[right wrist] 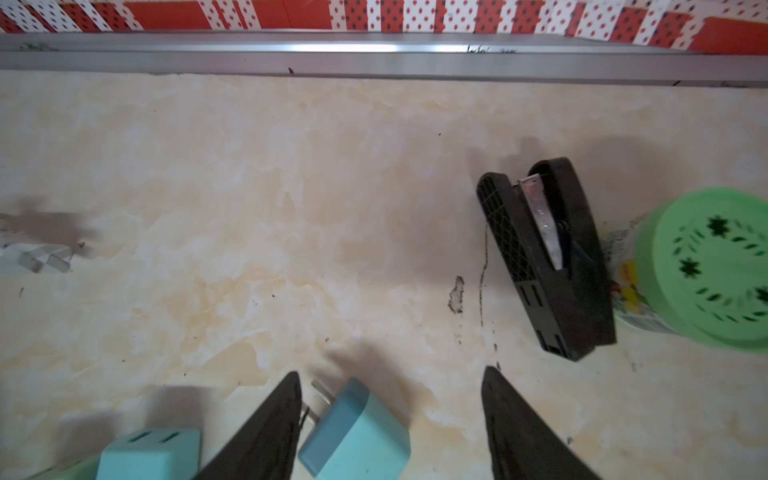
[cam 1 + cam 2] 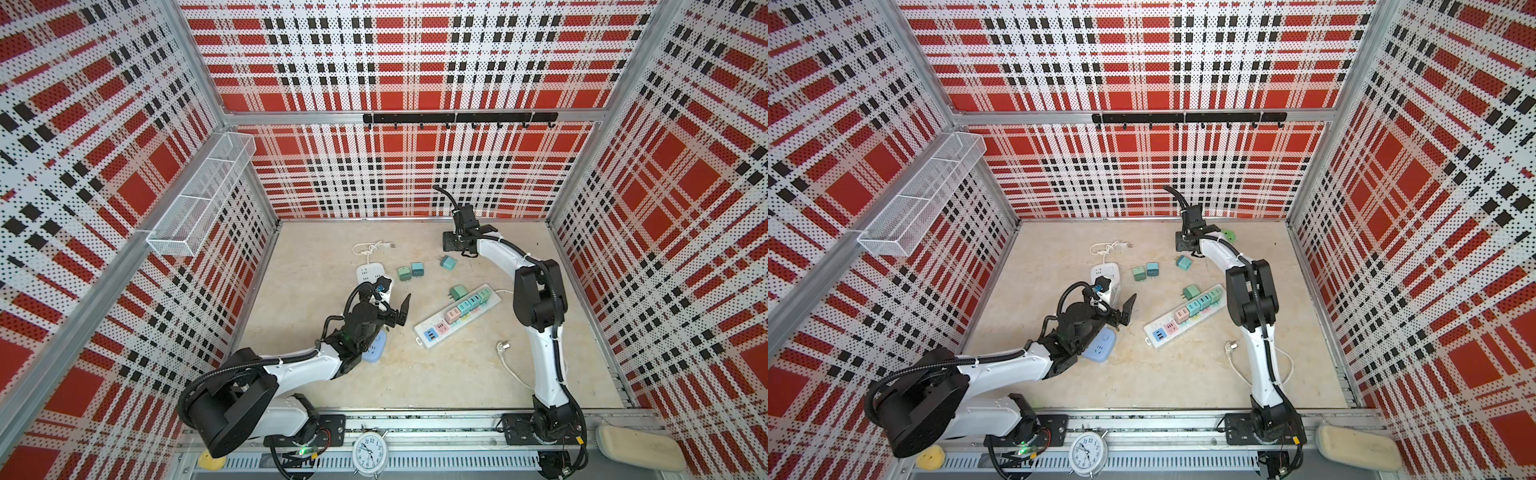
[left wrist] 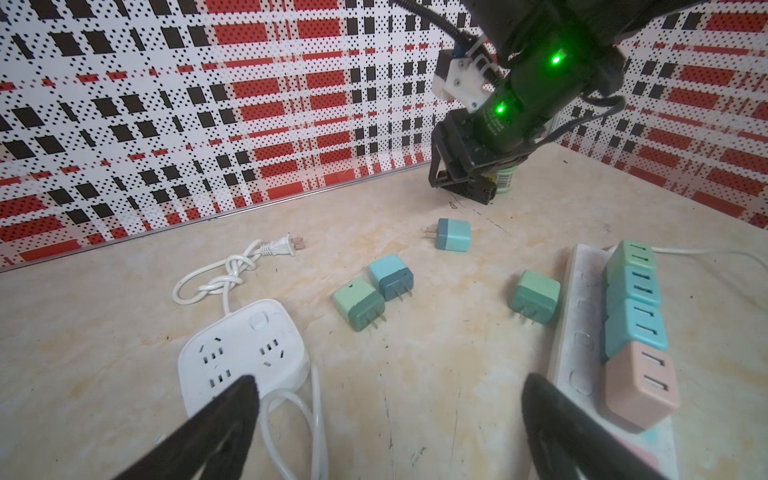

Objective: Insert the plug
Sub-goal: 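Lower right gripper onto the light teal adapter and close on it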

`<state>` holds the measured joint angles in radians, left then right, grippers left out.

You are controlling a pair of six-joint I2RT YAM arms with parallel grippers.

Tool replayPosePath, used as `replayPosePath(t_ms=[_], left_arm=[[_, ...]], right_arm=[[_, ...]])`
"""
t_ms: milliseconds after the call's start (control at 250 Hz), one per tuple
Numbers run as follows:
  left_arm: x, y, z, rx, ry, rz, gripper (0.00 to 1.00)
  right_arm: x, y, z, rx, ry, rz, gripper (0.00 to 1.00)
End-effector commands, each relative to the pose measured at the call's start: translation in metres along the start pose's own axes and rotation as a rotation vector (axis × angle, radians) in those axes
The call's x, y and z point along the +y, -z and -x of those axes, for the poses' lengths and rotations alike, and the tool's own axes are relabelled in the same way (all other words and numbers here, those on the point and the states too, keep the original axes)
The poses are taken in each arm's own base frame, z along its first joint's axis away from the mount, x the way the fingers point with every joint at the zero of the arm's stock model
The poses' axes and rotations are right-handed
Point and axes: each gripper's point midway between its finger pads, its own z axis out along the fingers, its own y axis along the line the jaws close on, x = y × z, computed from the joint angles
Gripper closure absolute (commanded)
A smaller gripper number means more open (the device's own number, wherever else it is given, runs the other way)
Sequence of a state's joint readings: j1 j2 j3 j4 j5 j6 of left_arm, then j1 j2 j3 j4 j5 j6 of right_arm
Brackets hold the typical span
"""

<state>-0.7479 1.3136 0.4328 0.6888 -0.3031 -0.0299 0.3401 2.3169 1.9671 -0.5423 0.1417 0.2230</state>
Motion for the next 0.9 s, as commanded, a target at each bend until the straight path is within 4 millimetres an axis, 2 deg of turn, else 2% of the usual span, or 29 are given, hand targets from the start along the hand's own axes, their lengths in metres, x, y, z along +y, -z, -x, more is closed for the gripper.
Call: replayPosePath(t_ms=[0,152,488,696,896], left_arm=[[-0.002,-0.001,0.022,-0.060,0.028,0.000,0.01],[-0.002,0.000,0.022,-0.061,0.026,0.003,0.01],[-0.007,-0.003,0.021,-0.048,0.019,-0.020,0.01],[-0.010,-0.004,0.022,-0.048,0.012,-0.027,0.01],[-0.012,-0.004,0.022,-0.044,0.007,-0.034,0.01]], right_arm=[[0.007,-0.013,-0.011,0.074,0.031,0.018,0.33],[0.016,-0.027,-0.019,0.110,0.044,0.034,0.34],[0.041,-0.035,-0.039,0.145,0.114,0.072,0.39],[0.062,-0.033,-0.054,0.177,0.168,0.113,0.40],[0.080,-0.019,-0.059,0.184,0.204,0.161,0.40]])
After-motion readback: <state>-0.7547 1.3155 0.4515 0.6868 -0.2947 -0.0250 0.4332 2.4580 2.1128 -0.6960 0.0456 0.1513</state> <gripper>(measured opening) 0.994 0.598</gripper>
